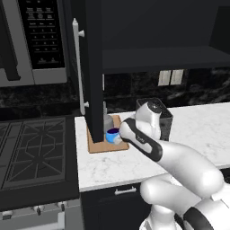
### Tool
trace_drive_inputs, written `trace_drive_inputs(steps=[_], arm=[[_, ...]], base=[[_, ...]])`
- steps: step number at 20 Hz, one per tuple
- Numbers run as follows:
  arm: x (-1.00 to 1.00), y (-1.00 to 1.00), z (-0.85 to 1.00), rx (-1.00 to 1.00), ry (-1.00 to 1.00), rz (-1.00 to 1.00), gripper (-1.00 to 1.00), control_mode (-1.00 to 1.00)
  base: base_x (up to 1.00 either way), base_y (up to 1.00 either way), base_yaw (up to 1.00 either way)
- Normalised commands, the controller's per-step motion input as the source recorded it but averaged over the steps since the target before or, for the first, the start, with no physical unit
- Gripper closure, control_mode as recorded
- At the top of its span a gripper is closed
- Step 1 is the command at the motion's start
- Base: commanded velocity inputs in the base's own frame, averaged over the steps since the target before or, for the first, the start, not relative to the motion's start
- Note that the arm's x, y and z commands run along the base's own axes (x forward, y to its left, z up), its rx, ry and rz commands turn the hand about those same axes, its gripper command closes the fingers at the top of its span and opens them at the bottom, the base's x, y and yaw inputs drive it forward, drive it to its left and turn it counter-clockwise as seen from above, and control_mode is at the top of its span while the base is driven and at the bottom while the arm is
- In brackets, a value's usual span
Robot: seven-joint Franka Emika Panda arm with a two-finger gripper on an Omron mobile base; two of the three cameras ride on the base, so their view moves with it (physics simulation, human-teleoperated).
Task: Pick the kettle from the counter and place it on the tray. Then pick the mug from the cabinet and place it on the tray. Then close the cabinet doors.
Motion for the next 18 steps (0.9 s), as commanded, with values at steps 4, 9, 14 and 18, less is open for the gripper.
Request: trace_drive_inputs(steps=[4,9,14,18], arm=[[0.39,0.03,-0.32,-0.05,0.06,0.0,1.0,-1.0],[0.22,0.0,-0.36,-0.05,0.02,0.0,1.0,-1.0],[0.1,0.07,-0.3,-0.02,0.0,0.0,1.0,-1.0],[0.2,0.11,-0.25,0.0,0.0,0.0,1.0,-1.0]], base=[[0.0,0.0,0.0],[0.0,0.0,0.0],[0.0,0.0,0.0],[0.0,0.0,0.0]])
